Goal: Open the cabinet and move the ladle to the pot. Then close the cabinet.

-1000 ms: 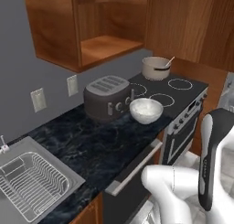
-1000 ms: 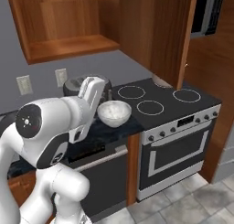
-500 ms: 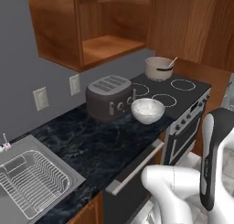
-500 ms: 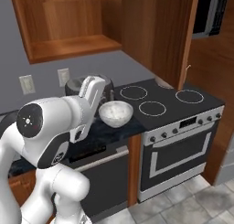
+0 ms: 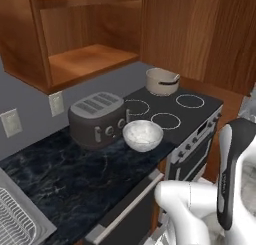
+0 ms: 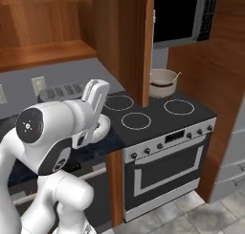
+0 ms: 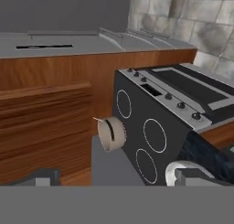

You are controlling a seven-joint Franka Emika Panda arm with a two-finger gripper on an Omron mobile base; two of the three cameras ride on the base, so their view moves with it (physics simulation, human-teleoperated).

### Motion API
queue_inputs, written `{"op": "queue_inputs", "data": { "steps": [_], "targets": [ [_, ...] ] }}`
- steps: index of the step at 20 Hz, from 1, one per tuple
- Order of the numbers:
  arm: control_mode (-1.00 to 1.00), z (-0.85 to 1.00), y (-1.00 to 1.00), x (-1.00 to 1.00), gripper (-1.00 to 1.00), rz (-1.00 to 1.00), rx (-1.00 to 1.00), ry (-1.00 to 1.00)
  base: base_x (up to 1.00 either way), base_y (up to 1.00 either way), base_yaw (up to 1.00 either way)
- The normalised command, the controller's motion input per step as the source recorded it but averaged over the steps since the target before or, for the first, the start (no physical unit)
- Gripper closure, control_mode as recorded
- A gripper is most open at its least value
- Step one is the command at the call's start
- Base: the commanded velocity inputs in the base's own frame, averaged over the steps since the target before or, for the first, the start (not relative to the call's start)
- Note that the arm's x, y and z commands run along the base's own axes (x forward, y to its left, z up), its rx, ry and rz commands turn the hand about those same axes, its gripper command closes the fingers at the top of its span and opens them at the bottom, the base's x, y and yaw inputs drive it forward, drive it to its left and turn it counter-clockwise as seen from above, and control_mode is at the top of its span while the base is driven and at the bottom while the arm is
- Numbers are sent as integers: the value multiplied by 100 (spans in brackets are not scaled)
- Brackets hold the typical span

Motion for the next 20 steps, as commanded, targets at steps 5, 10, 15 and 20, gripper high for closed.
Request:
{"op": "queue_inputs", "data": {
  "steps": [5,10,15,20],
  "targets": [
    [100,0,0,0,-100,0,0,0,64,48,-3],
    [100,0,0,0,-100,0,0,0,60,100,-12],
    [100,0,0,0,-100,0,0,0,59,100,-7],
    [100,0,0,0,-100,0,0,0,44,100,5]
  ]
}}
